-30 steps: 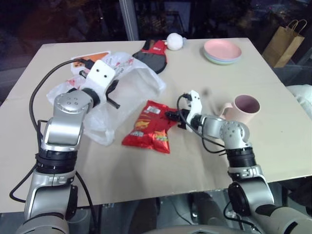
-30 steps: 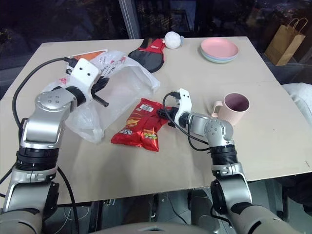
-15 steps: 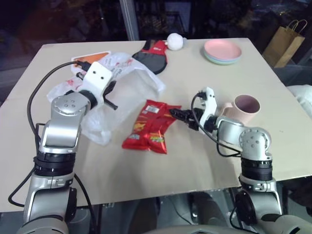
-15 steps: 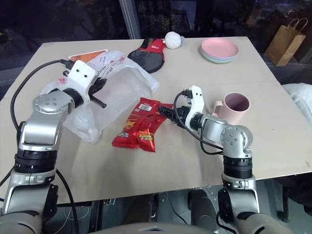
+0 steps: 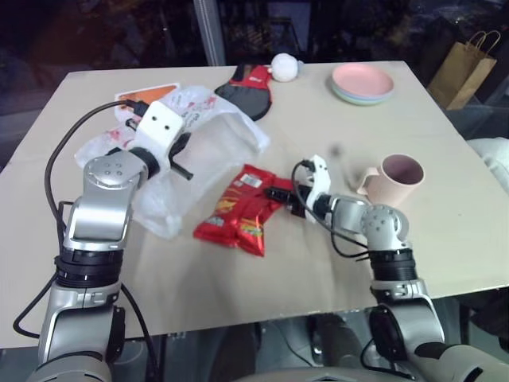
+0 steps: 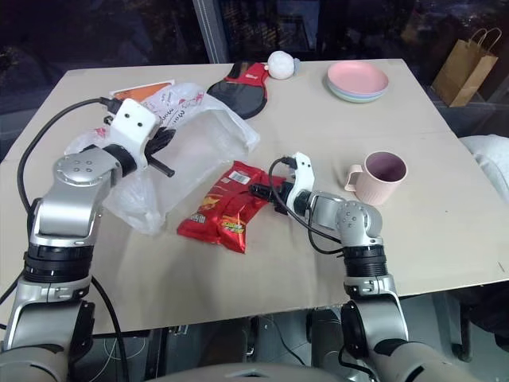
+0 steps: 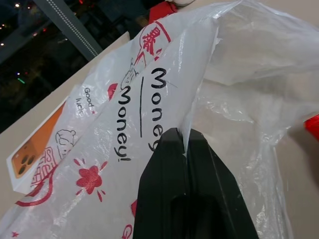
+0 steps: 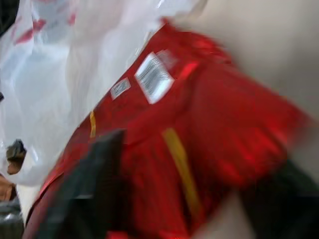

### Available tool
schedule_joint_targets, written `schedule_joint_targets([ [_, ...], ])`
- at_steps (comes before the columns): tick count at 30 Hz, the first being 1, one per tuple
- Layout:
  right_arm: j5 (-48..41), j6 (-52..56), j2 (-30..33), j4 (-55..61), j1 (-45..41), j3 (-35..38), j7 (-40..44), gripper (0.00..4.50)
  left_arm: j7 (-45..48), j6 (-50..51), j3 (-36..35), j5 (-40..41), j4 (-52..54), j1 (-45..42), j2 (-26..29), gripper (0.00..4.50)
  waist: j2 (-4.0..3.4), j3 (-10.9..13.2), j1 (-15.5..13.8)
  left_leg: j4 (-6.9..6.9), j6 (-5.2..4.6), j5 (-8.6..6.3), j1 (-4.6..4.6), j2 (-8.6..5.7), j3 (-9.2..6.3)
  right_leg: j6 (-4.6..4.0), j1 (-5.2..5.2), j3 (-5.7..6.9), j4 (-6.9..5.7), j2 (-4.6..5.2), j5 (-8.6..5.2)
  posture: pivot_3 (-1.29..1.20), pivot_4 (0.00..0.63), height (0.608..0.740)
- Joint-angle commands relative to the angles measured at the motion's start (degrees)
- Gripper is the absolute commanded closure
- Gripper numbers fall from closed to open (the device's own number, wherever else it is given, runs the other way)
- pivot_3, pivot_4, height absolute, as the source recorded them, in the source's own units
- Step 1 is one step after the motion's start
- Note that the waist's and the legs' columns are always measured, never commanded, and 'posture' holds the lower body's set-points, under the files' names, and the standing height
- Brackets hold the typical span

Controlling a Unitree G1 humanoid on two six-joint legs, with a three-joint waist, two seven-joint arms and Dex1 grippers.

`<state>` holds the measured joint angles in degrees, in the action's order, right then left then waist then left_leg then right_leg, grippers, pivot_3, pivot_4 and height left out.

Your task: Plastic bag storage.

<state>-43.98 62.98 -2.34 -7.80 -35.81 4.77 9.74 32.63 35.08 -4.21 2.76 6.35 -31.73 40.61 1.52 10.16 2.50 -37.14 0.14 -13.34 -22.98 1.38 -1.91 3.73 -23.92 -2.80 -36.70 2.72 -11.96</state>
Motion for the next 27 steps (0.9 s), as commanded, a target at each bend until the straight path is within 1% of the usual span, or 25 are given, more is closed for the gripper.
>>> schedule_joint_targets([
  [1,-1.74,-0.03,-0.61,2.29,-2.01,1.14,2.01,3.18,2.75,3.54,-2.88,4.79,3.84,-1.42,0.41,4.5,0.0,0.0,-0.03,0.0,0.0,0.0,0.0,0.0,0.0,0.0,0.0,0.0,0.01,0.0,0.0,0.0,0.15,0.74],
  [2,-2.07,0.26,-0.69,2.73,-1.94,1.68,1.93,3.62,3.52,4.79,-3.14,6.17,4.3,-1.63,0.37,4.5,0.0,0.0,-0.02,0.0,0.0,0.0,0.0,0.0,-0.01,0.0,0.0,0.01,0.01,0.0,0.0,0.0,0.15,0.74],
  [3,-2.87,0.84,-0.65,3.67,-1.69,2.63,1.69,4.17,4.14,6.39,-3.49,7.71,4.82,-1.99,0.26,4.5,0.0,0.0,-0.06,0.0,0.0,0.0,0.0,0.0,-0.02,0.0,0.0,0.02,0.01,0.0,0.0,0.0,0.15,0.74],
  [4,-4.01,1.63,-0.56,4.97,-1.32,3.75,1.39,4.42,4.77,7.95,-3.68,9.15,5.29,-2.44,0.3,4.5,0.0,0.0,-0.1,0.0,0.0,0.0,-0.01,0.0,-0.04,0.0,0.0,0.04,0.0,0.0,0.0,0.0,0.15,0.74],
  [8,-11.83,5.95,-1.11,12.36,0.95,10.58,-2.77,4.42,6.91,16.43,-4.72,16.59,7.24,-5.38,-0.84,4.5,0.0,0.0,-0.33,-0.01,0.0,0.0,-0.06,0.0,-0.1,0.0,0.01,0.11,0.02,0.01,0.0,0.0,0.15,0.74],
  [14,-21.52,8.26,-3.65,18.37,2.39,16.65,-12.5,4.42,7.77,19.68,-3.46,21.93,8.29,-8.05,-2.52,4.5,-0.03,0.02,0.08,0.01,0.0,0.0,-0.05,-0.01,-0.1,0.0,0.01,0.11,0.04,0.02,-0.01,0.0,0.15,0.74],
  [18,-24.48,6.56,-5.33,17.8,1.79,17.42,-17.63,4.42,9.87,18.22,-3.0,24.92,8.94,-8.26,-3.35,4.5,-0.09,0.06,0.14,0.02,0.0,0.0,-0.01,0.01,-0.1,-0.03,0.0,0.1,0.01,-0.01,-0.03,0.0,0.15,0.74],
  [22,-26.03,4.58,-7.09,15.47,-0.02,16.3,-20.27,4.42,12.04,16.21,-2.23,26.36,9.86,-7.32,-2.8,4.5,-0.11,0.07,0.05,0.02,0.0,0.0,-0.03,0.01,-0.07,-0.03,0.0,0.08,0.04,0.0,-0.03,0.0,0.15,0.74],
  [27,-28.79,0.67,-8.13,10.54,-3.43,16.61,-22.72,4.42,14.65,14.05,-0.2,25.34,11.7,-3.07,0.58,4.5,-0.18,0.11,0.14,0.05,0.0,0.0,-0.02,0.01,-0.05,-0.03,0.0,0.05,0.06,0.0,-0.03,0.0,0.15,0.74],
])
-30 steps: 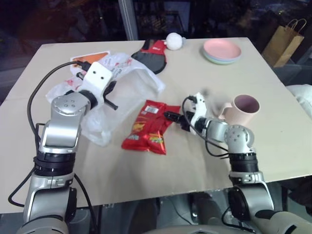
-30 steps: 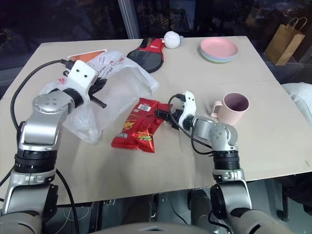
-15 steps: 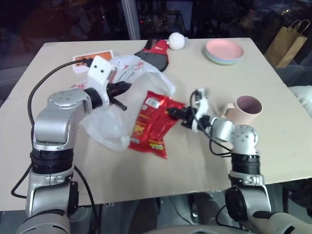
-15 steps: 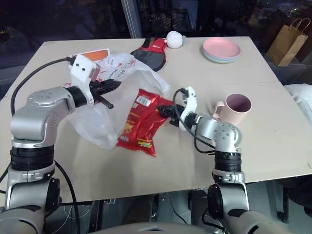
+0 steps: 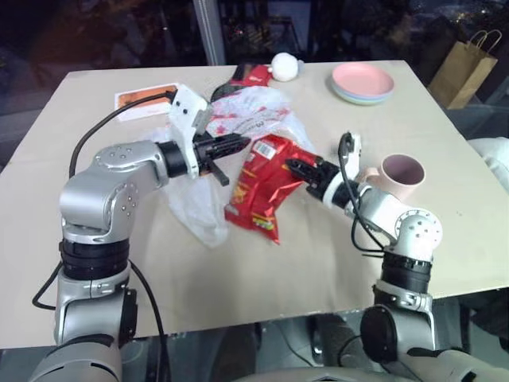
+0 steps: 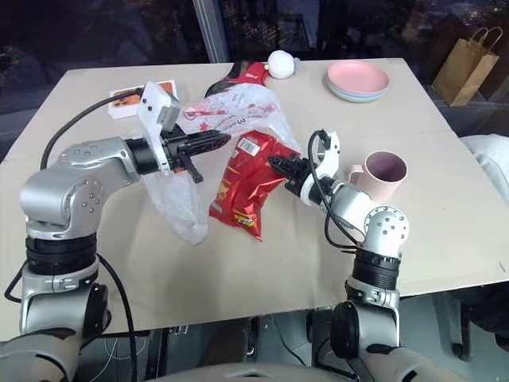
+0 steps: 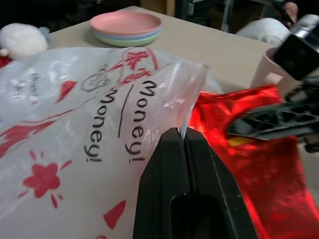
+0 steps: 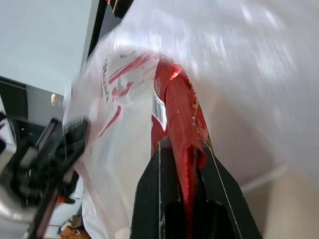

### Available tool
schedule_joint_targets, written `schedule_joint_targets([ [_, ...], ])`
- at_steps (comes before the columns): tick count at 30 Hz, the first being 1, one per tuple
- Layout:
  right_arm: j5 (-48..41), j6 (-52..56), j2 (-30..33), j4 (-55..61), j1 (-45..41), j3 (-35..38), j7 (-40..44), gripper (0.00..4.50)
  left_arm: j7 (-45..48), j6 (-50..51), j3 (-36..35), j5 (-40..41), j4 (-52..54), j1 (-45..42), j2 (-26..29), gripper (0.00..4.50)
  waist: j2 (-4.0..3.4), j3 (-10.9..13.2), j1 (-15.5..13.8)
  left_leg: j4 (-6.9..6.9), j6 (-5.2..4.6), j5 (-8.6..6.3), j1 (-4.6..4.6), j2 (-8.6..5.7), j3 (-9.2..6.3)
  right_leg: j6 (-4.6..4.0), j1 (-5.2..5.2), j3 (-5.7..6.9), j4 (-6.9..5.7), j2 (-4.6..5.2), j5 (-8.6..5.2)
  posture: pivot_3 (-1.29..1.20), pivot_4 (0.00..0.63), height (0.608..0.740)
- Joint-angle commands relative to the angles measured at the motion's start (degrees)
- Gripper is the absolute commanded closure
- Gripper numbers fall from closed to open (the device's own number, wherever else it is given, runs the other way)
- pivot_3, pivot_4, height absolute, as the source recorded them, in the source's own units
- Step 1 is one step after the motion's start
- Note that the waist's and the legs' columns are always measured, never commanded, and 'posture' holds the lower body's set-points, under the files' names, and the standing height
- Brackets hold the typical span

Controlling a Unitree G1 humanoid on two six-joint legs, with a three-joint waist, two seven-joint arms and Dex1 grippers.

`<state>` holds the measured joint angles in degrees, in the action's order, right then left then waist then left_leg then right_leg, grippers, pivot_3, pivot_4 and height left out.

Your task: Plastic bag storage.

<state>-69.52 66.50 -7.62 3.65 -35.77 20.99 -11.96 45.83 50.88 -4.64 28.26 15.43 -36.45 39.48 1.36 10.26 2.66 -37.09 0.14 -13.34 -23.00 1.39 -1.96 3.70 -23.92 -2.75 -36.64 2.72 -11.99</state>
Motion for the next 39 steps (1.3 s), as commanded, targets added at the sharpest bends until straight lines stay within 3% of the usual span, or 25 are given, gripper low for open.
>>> schedule_joint_targets([
  [1,-3.89,-3.71,-2.82,-1.95,-3.92,0.7,-1.48,4.42,1.67,-1.73,0.33,0.0,2.9,2.43,2.31,4.5,-0.04,0.02,-0.01,0.02,0.0,0.0,0.01,0.0,0.0,0.0,0.0,0.0,0.0,0.0,0.0,0.0,0.15,0.74],
  [7,-9.37,-8.95,-2.3,-7.63,-6.6,2.88,-4.18,4.42,2.86,-4.05,1.8,-2.47,3.34,7.69,7.41,4.5,-0.07,0.04,-0.07,0.04,0.0,0.0,-0.02,0.01,0.0,-0.02,-0.03,0.01,0.03,0.0,-0.02,0.0,0.15,0.74],
  [15,-14.48,-12.67,-1.05,-11.78,-8.98,3.07,-5.56,4.42,2.9,-4.12,2.53,-3.93,1.54,8.47,9.48,4.5,-0.08,0.06,-0.09,0.09,0.0,0.0,-0.04,0.02,-0.01,-0.02,-0.04,0.03,0.09,0.0,-0.02,0.0,0.15,0.74],
  [19,-11.63,-14.03,-2.08,-13.81,-8.46,0.35,-3.22,4.42,2.34,-0.79,1.71,-0.83,3.39,8.1,7.61,4.5,-0.08,0.06,-0.08,0.19,0.0,0.0,-0.04,0.02,0.0,-0.02,-0.07,0.02,0.15,0.0,-0.02,0.0,0.15,0.74],
  [23,-0.33,-14.07,1.03,-13.01,-4.46,-8.06,3.09,4.42,-0.75,2.34,0.1,0.87,2.09,6.78,5.19,4.5,-0.08,0.05,-0.07,0.23,0.0,0.0,-0.13,0.02,0.01,-0.02,-0.18,0.01,0.16,0.0,-0.02,0.0,0.15,0.74],
  [26,6.68,-14.5,5.2,-11.12,-0.9,-13.3,9.14,3.72,-2.5,1.84,0.58,-0.39,0.79,6.39,4.78,4.5,-0.08,0.05,-0.08,0.24,0.0,0.0,-0.22,0.02,0.0,-0.03,-0.28,0.02,0.16,0.0,-0.02,0.0,0.15,0.74],
  [32,14.12,-14.79,11.38,-5.59,1.29,-17.74,15.67,1.08,-5.42,-0.9,2.16,-2.96,-1.38,4.69,3.86,4.5,-0.07,0.05,-0.25,-0.11,0.0,0.01,-0.9,-0.04,0.0,-0.01,-0.89,0.01,-0.08,0.03,0.0,0.0,0.15,0.74],
  [39,7.86,-7.59,9.68,-0.65,4.38,-14.19,13.45,1.08,-5.77,-3.09,2.6,-4.27,-5.0,2.28,2.46,4.5,-0.06,0.04,-0.09,-0.1,0.0,0.01,-0.85,-0.01,0.0,-0.03,-0.89,0.0,-0.12,0.0,0.0,0.0,0.15,0.74],
])
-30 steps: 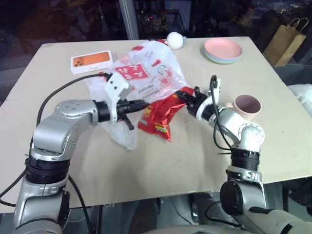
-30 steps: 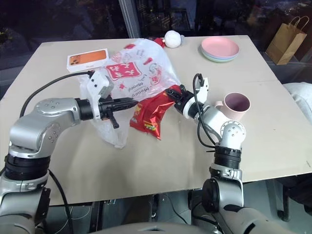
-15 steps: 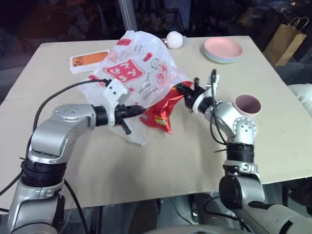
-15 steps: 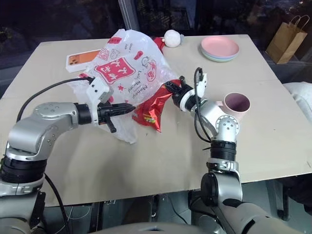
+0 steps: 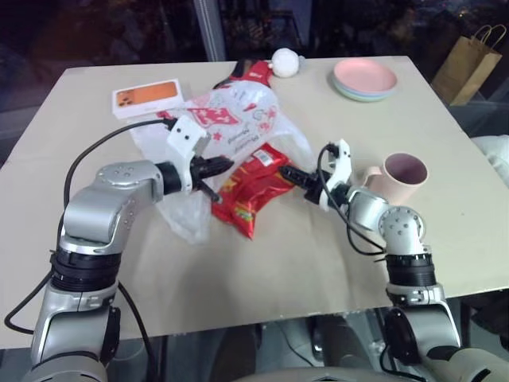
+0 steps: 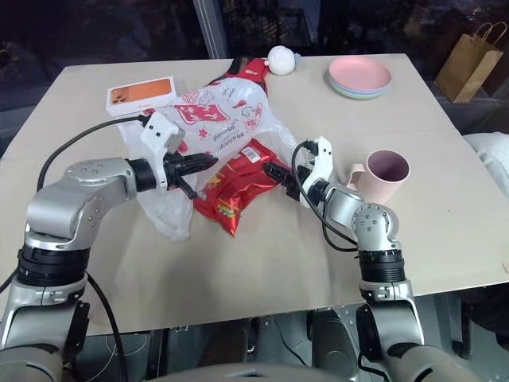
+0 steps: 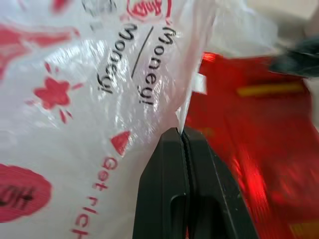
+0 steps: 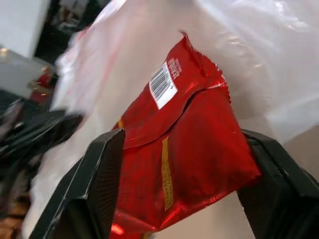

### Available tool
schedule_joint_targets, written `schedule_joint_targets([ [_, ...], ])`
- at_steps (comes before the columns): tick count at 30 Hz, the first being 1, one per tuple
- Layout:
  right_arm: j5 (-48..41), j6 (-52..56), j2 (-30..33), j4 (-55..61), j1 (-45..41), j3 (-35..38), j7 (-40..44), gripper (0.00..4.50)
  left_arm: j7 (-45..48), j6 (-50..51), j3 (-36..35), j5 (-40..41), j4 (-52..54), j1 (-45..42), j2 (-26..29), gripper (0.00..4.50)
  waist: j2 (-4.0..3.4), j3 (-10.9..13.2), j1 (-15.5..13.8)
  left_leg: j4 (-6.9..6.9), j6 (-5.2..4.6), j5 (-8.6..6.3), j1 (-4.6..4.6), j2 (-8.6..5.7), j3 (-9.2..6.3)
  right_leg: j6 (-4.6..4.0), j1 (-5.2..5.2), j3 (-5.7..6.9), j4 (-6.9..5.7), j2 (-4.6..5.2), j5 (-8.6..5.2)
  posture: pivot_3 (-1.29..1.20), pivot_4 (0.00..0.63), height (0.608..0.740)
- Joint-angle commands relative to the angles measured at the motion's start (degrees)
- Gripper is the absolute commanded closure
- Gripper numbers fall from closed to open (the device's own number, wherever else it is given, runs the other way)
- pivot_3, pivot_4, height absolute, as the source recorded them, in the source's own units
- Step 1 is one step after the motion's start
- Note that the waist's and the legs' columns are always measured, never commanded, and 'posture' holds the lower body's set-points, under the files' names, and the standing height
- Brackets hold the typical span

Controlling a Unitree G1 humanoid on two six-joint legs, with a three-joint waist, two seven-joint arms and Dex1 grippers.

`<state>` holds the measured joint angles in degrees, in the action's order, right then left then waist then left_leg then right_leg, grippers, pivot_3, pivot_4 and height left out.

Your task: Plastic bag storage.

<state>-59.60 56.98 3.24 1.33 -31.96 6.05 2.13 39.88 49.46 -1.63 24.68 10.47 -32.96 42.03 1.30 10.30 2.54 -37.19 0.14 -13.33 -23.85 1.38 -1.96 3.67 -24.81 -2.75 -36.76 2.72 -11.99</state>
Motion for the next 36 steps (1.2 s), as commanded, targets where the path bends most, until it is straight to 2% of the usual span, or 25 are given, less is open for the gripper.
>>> schedule_joint_targets([
  [1,-1.51,2.39,-1.51,1.36,0.9,0.44,-0.8,1.08,0.22,-1.86,-0.27,-0.8,-0.34,-1.43,-0.24,4.5,0.0,0.0,0.0,0.0,0.0,0.0,0.0,0.0,0.0,0.0,0.0,-0.01,0.0,0.0,0.0,0.0,0.15,0.74],
  [10,0.86,3.75,-5.77,-1.65,2.34,-0.7,0.47,1.08,0.59,-1.67,-0.93,-0.88,0.01,-0.85,-0.51,4.5,0.0,0.0,-0.05,-0.01,0.0,0.0,0.0,0.0,0.0,0.0,0.0,0.0,-0.01,0.0,0.0,0.0,0.15,0.74],
  [13,2.03,3.26,-6.47,-2.82,2.13,-1.07,1.64,1.89,0.27,-1.31,-1.39,-0.57,0.57,-0.59,-0.63,4.5,0.0,0.0,-0.02,-0.01,0.0,0.0,0.01,0.0,-0.01,0.0,0.0,0.01,-0.02,0.0,0.0,0.0,0.15,0.74],
  [18,1.93,2.11,-8.2,-3.65,1.3,0.38,3.41,4.32,-0.25,0.27,-3.01,0.8,0.8,-0.74,-0.72,4.5,0.0,0.0,-0.02,-0.02,0.0,0.0,0.02,0.0,-0.01,0.0,0.0,0.01,-0.03,0.0,0.0,0.0,0.15,0.74],
  [19,1.33,2.09,-8.56,-3.42,1.14,1.08,3.43,4.46,-0.33,0.77,-3.47,1.22,0.71,-0.88,-0.73,4.5,0.0,0.0,-0.01,-0.02,0.0,0.0,0.02,0.0,-0.01,0.0,0.0,0.01,-0.03,0.0,0.0,0.0,0.15,0.74],
  [23,-8.3,4.03,-10.81,-0.05,-0.7,7.19,-0.09,4.46,1.65,6.37,-6.98,5.88,-1.06,-2.75,0.97,4.5,0.0,0.0,-0.04,-0.03,0.0,0.0,0.01,0.0,-0.04,-0.01,0.0,0.03,-0.05,0.0,0.01,0.0,0.15,0.74],
  [27,-12.75,3.74,-12.5,-1.03,-3.55,9.43,-3.55,4.46,3.4,8.41,-6.82,7.84,-0.16,-3.31,2.38,4.5,0.0,0.0,-0.04,-0.06,0.0,0.0,0.03,-0.01,-0.04,0.0,0.01,0.03,-0.07,0.0,0.01,0.0,0.15,0.74],
  [36,-11.97,-0.05,-13.62,-9.02,-8.72,9.25,-5.76,4.46,0.49,17.33,-14.42,20.89,3.88,-8.13,-2.17,4.5,0.0,0.0,0.01,-0.07,0.0,0.0,0.02,-0.01,-0.03,-0.01,0.02,0.03,-0.07,0.0,0.01,0.0,0.15,0.74],
])
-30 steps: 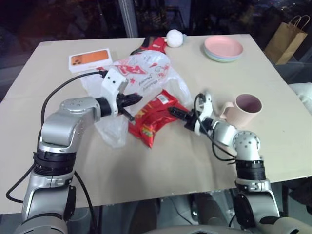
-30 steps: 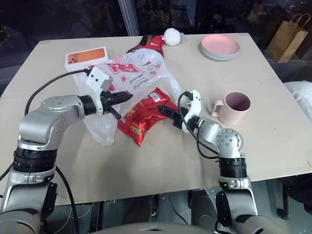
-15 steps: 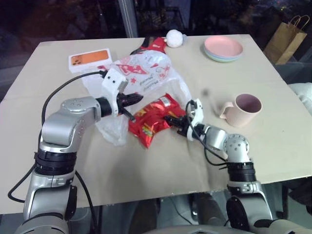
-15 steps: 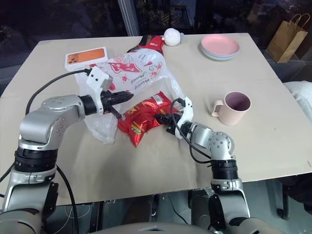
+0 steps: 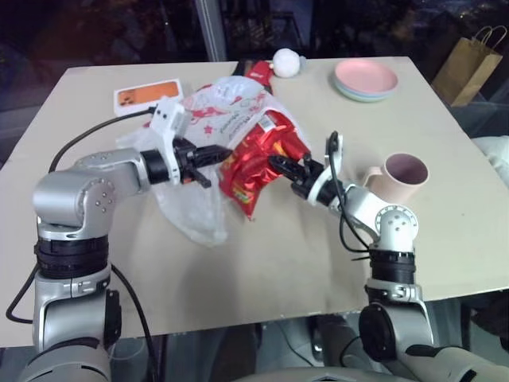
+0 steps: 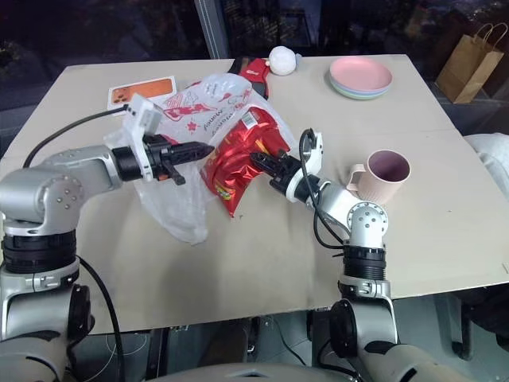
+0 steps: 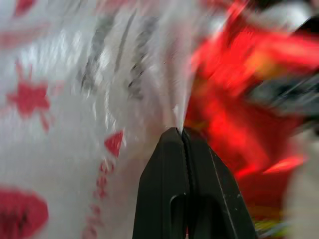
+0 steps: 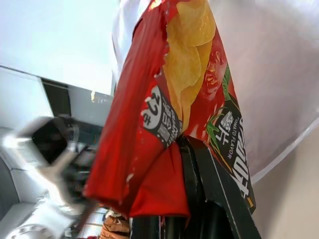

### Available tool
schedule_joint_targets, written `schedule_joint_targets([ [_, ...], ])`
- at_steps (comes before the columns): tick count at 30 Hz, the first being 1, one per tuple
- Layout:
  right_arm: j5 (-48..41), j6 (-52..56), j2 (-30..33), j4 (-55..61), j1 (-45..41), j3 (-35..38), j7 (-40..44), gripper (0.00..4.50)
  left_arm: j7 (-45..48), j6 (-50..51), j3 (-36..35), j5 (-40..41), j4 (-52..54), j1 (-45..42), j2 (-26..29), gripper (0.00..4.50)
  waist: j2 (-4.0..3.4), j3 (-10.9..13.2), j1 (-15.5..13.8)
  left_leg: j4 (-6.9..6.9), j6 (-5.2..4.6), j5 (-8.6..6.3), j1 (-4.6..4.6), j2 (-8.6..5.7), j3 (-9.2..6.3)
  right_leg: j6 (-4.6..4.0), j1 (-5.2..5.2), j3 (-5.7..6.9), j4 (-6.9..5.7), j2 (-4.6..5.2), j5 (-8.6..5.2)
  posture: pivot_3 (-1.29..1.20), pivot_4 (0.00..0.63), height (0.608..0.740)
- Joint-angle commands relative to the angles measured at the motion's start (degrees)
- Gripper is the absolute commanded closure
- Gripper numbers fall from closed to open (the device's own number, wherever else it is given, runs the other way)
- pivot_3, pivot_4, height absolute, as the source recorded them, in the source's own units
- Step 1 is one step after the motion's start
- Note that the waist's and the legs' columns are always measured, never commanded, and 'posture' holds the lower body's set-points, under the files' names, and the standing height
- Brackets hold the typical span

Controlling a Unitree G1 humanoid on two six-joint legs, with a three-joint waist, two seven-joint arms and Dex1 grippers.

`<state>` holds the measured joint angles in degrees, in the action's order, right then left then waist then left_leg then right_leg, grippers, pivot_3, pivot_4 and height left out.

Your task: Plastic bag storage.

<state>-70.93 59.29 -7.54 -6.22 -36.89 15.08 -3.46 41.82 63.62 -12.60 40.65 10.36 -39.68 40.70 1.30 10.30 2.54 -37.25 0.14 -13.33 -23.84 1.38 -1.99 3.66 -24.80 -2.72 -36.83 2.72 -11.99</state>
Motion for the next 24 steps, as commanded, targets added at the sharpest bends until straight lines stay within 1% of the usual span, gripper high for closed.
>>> schedule_joint_targets([
  [1,-0.21,-2.98,-3.16,-2.55,-4.63,0.01,-0.06,4.46,-1.87,4.24,-3.8,6.2,5.08,-1.19,-1.1,4.5,0.0,0.0,0.12,0.0,0.0,0.0,0.0,0.0,0.0,0.0,0.0,0.0,0.0,0.0,0.0,0.0,0.15,0.74],
  [6,1.62,-5.54,-5.03,-8.65,-9.44,-1.96,2.25,4.46,-6.99,8.85,-6.99,12.29,8.11,0.12,-4.64,4.5,0.0,0.0,0.19,0.0,0.0,0.0,0.02,0.0,0.01,-0.01,-0.01,-0.03,-0.04,0.0,0.0,0.0,0.15,0.74],
  [8,4.07,-6.45,-5.72,-13.05,-11.22,-4.02,4.91,4.46,-9.59,9.7,-8.08,14.23,9.05,0.54,-6.49,4.5,0.0,0.0,0.23,-0.01,0.0,0.0,0.02,0.0,0.01,-0.01,-0.01,-0.03,-0.04,0.0,0.01,0.0,0.15,0.74],
  [10,6.63,-7.21,-6.75,-17.49,-12.63,-6.14,7.84,4.46,-11.4,9.84,-8.19,15.08,10.32,1.7,-7.13,4.5,0.01,-0.01,0.29,-0.02,0.0,0.0,0.03,0.0,0.02,-0.01,0.0,-0.04,-0.05,0.0,0.01,0.0,0.15,0.74],
  [12,10.02,-7.19,-7.39,-20.82,-13.74,-10.04,12.13,4.46,-12.72,9.58,-8.31,15.59,11.23,3.31,-7.41,4.5,0.01,-0.01,0.41,-0.02,0.0,0.0,0.04,0.0,0.02,-0.01,0.0,-0.04,-0.05,-0.01,0.01,0.0,0.15,0.74],
  [13,12.69,-7.24,-7.1,-21.5,-13.84,-13.37,14.94,4.46,-13.38,9.23,-8.36,15.53,11.72,4.31,-7.49,4.5,0.0,-0.01,0.59,-0.02,0.0,0.0,0.03,0.0,0.02,-0.01,0.0,-0.04,-0.04,-0.01,0.01,0.0,0.15,0.74],
  [15,16.26,-7.67,-6.58,-22.15,-13.66,-17.43,19.29,4.46,-14.49,8.72,-8.47,15.91,12.43,5.57,-7.55,4.5,0.01,-0.01,0.89,-0.02,0.01,0.0,0.03,-0.01,0.03,-0.01,0.0,-0.05,-0.04,0.0,0.01,0.0,0.15,0.74],
  [16,18.34,-8.07,-5.78,-21.86,-13.07,-19.68,21.61,3.92,-15.26,8.47,-8.77,16.38,12.73,5.97,-7.9,4.5,0.01,-0.01,0.94,-0.02,0.01,0.0,0.02,-0.01,0.02,-0.01,0.0,-0.05,-0.04,0.0,0.01,0.0,0.15,0.74],
  [17,20.32,-8.78,-4.38,-21.15,-12.14,-21.14,22.94,3.65,-16.13,7.95,-9.09,16.41,12.74,6.29,-8.28,4.5,0.02,-0.01,0.91,-0.03,0.01,0.01,0.02,-0.01,0.01,-0.01,0.0,-0.04,-0.04,0.0,0.01,0.0,0.15,0.74],
  [18,21.9,-9.32,-3.42,-20.68,-11.49,-22.05,23.96,3.17,-16.81,7.55,-9.28,16.45,12.73,6.51,-8.53,4.5,0.02,-0.02,0.85,-0.04,0.01,0.01,0.01,-0.02,-0.01,-0.01,0.0,-0.02,-0.04,0.0,0.01,0.0,0.15,0.74],
  [19,24.24,-10.67,-1.3,-18.06,-10.47,-23.04,24.04,2.73,-17.3,6.99,-9.52,16.19,12.35,6.81,-8.63,4.5,0.02,-0.02,0.82,-0.06,0.01,0.01,0.01,-0.02,-0.02,-0.01,0.01,-0.01,-0.05,0.01,0.01,0.0,0.15,0.74],
  [20,25.93,-11.62,0.0,-16.23,-9.83,-23.47,24.11,2.16,-17.62,6.57,-9.62,16.08,12.08,7.03,-8.6,4.5,0.02,-0.02,0.83,-0.07,0.01,0.01,0.01,-0.02,-0.02,-0.01,0.01,-0.01,-0.06,0.01,0.01,0.0,0.15,0.74],
  [22,28.77,-13.52,4.4,-7.63,-7.28,-23.41,24.3,1.24,-18.81,5.15,-10.1,15.66,10.8,7.0,-9.32,4.5,0.02,-0.02,0.54,-0.08,0.02,0.01,0.02,-0.03,-0.03,-0.01,0.01,-0.01,-0.09,0.01,0.01,0.0,0.15,0.74],
  [24,31.62,-15.35,7.93,0.23,-4.57,-23.33,24.15,1.24,-19.63,3.95,-10.21,15.54,9.84,6.71,-9.9,4.5,0.03,-0.02,-0.06,-0.08,0.02,0.01,0.01,-0.04,-0.05,-0.01,0.01,0.02,-0.09,0.03,0.01,0.0,0.15,0.74],
])
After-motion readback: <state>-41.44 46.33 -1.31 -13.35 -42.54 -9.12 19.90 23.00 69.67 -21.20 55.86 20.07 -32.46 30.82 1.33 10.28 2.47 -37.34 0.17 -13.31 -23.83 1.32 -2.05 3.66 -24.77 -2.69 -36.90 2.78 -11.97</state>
